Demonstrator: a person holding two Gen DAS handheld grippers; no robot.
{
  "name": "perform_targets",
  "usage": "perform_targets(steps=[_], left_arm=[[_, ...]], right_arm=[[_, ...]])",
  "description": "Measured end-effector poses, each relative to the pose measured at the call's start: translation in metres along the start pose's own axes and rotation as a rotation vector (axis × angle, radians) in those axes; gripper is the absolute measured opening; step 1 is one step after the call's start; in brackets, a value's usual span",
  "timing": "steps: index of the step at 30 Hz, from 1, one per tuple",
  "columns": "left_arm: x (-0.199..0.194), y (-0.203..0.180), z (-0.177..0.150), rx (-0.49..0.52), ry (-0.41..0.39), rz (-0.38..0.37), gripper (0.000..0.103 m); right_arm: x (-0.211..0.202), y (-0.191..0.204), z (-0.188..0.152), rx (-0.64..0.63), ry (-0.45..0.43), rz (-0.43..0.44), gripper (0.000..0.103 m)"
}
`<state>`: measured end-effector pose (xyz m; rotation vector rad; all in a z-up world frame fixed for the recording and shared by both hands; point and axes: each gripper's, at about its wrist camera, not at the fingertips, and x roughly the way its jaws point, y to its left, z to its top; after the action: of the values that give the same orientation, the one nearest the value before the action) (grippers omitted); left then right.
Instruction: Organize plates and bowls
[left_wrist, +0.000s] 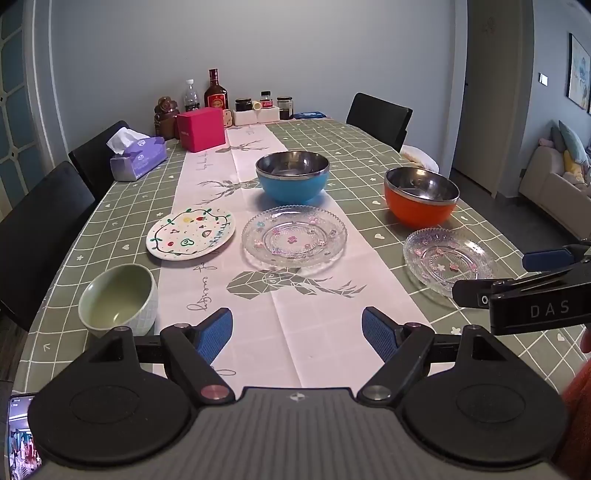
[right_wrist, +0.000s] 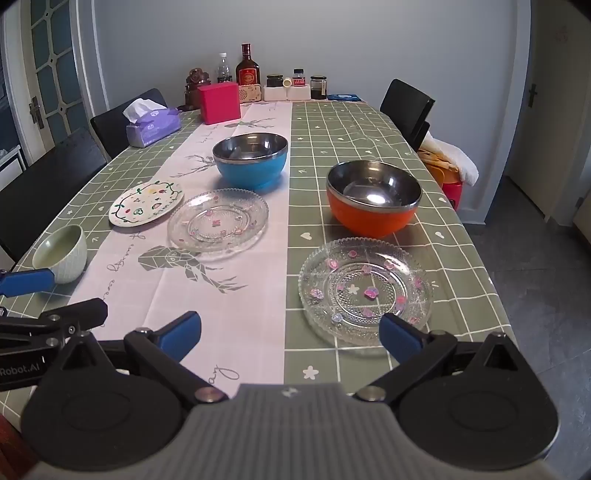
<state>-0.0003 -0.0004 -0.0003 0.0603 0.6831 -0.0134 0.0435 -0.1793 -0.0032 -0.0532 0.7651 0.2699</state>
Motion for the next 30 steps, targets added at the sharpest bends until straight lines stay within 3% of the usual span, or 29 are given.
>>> perform_targets(steps=[30], left_arm=[[-0.0008, 0.0046, 0.0015, -0.026, 0.011, -0.002, 0.093]], right_arm=[[0.003, 0.0009, 0.0008, -0.003, 0.011, -0.005, 0.1]])
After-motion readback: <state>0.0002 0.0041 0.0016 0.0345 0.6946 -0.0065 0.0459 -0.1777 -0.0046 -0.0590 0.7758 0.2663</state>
